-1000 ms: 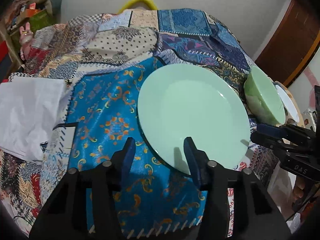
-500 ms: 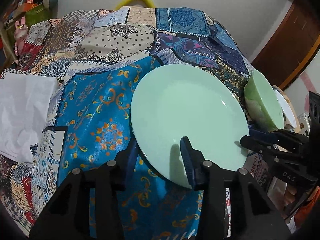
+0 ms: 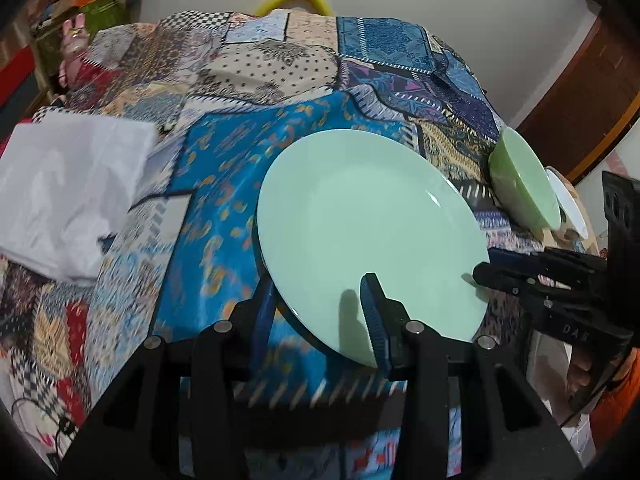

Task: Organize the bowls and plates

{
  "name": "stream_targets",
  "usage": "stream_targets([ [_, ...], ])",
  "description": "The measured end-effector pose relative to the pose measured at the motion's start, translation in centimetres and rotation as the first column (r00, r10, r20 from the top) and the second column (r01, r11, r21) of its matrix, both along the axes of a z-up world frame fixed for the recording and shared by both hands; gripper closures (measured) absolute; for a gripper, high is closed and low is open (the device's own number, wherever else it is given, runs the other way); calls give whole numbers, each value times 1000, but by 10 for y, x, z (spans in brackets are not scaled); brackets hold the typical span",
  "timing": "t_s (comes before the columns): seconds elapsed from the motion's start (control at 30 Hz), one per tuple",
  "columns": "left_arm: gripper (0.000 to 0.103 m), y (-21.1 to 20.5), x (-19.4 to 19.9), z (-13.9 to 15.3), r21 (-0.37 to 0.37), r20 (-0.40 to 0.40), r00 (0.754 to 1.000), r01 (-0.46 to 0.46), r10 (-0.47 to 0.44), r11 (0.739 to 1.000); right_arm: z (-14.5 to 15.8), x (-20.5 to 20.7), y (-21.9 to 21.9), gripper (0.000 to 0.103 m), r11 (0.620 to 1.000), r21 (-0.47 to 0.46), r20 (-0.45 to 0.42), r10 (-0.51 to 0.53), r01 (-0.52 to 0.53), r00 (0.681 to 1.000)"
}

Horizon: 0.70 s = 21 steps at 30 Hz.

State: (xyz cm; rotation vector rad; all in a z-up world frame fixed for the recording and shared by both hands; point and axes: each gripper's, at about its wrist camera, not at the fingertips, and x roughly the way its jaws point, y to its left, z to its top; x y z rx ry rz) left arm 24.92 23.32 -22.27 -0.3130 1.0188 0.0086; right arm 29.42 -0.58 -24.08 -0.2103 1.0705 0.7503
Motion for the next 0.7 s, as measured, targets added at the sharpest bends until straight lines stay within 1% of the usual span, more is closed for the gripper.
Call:
stream_targets([
  [0.1, 60, 0, -16, 0, 17, -2, 1000, 3, -3, 1000, 0, -8, 3, 77, 1000, 4, -16, 30, -30, 999],
  [0.2, 61, 4, -19, -1, -1, -10, 1000, 6, -6, 1000, 0, -14, 6, 78, 998, -6, -15, 56, -56, 998],
  [0.27, 60, 8, -17, -2, 1, -7, 1000, -14, 14, 1000, 0, -9, 6, 78, 999, -3, -19, 47, -47, 999],
  [0.4, 60, 16, -6, -5, -24, -3, 999, -36, 36, 999, 0, 5, 7, 78, 1000, 3, -19, 9, -9, 1000],
  [0.53, 60, 18, 4, -9, -27, 2, 1000, -30, 30, 999, -5, 15, 11, 78, 1000, -14, -22, 0, 0, 1000],
  [0.7, 60, 16, 10, -14, -17, 8, 1000, -15, 15, 1000, -11, 20, 16, 78, 1000, 1, -33, 6, -6, 999],
])
